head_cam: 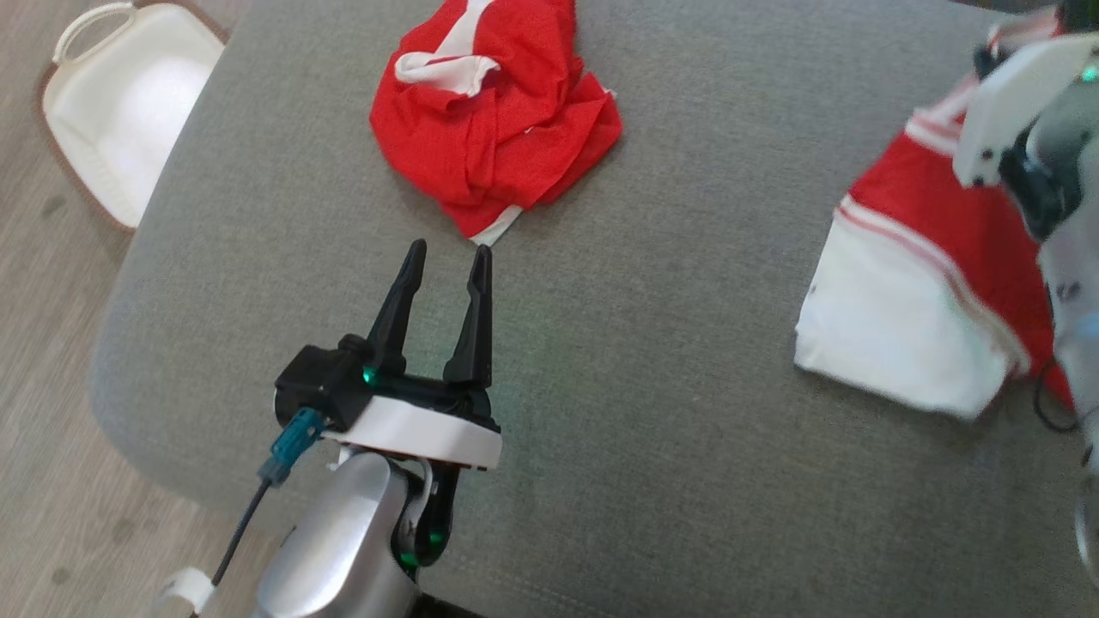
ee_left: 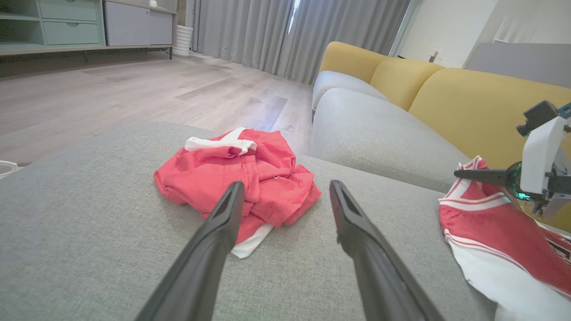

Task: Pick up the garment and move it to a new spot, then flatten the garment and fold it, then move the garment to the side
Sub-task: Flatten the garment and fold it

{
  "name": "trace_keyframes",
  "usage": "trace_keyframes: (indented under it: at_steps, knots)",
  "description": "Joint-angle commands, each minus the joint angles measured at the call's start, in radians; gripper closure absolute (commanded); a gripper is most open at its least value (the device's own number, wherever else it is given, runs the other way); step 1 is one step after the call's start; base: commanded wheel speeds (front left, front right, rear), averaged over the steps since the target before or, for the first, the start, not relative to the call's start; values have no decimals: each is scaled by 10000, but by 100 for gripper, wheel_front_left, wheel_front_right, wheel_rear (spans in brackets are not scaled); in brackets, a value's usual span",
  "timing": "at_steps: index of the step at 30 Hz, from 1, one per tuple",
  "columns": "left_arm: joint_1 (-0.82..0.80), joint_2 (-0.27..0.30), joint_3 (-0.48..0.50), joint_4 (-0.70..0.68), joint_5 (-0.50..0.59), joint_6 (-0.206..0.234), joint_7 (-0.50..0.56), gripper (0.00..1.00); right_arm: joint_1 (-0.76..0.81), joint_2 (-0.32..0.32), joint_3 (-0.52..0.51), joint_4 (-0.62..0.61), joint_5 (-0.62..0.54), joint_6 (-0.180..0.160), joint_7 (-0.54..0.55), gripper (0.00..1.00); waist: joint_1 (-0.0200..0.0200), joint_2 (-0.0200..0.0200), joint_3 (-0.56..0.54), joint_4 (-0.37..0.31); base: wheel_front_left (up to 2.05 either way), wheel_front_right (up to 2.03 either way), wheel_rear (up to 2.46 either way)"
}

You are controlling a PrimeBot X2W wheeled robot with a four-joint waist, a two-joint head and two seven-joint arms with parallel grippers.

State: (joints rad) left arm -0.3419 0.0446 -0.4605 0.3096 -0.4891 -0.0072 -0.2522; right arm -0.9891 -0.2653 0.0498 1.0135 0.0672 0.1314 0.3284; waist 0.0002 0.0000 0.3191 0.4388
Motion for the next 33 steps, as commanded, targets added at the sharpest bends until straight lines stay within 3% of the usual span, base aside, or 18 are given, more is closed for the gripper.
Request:
trace_keyframes:
  at_steps: [1, 9, 10, 11, 21, 28, 33]
  knots:
    - [-349, 57, 219, -381, -88, 92, -95, 0, -677, 57, 549, -471, 171, -7, -509, 100, -2, 0, 154, 156, 0, 0, 0]
    - [-437, 57, -12, -461, -287, 153, -95, 0, -1725, -424, 1917, -52, 437, -7, -2278, 100, -2, 0, 310, 594, 0, 0, 0]
    - [-436, 57, -29, -459, -288, 160, -95, 0, -1797, -464, 2033, 115, 405, -7, -2376, 38, -2, 0, 317, 630, 0, 0, 0]
    - [-432, 57, -32, -454, -284, 170, -95, 0, -1848, -482, 2149, 302, 370, -7, -2440, 0, -2, 0, 319, 650, 0, 0, 0]
    - [-377, 57, 369, -288, 62, 186, -95, 0, -1610, 93, 3073, 1444, 998, -7, -2840, 0, -2, 0, 17, 46, 0, 0, 0]
    - [-288, 57, 962, -180, 572, 57, -95, 0, -651, 317, 3779, 803, 2102, -7, -4438, 0, -2, 0, -760, -1159, 0, 0, 0]
    - [37, 57, 1617, -125, 986, -81, -95, 0, 712, 218, 3578, -45, 2576, -7, -5679, 0, -2, 0, -1535, -2439, 0, 0, 0]
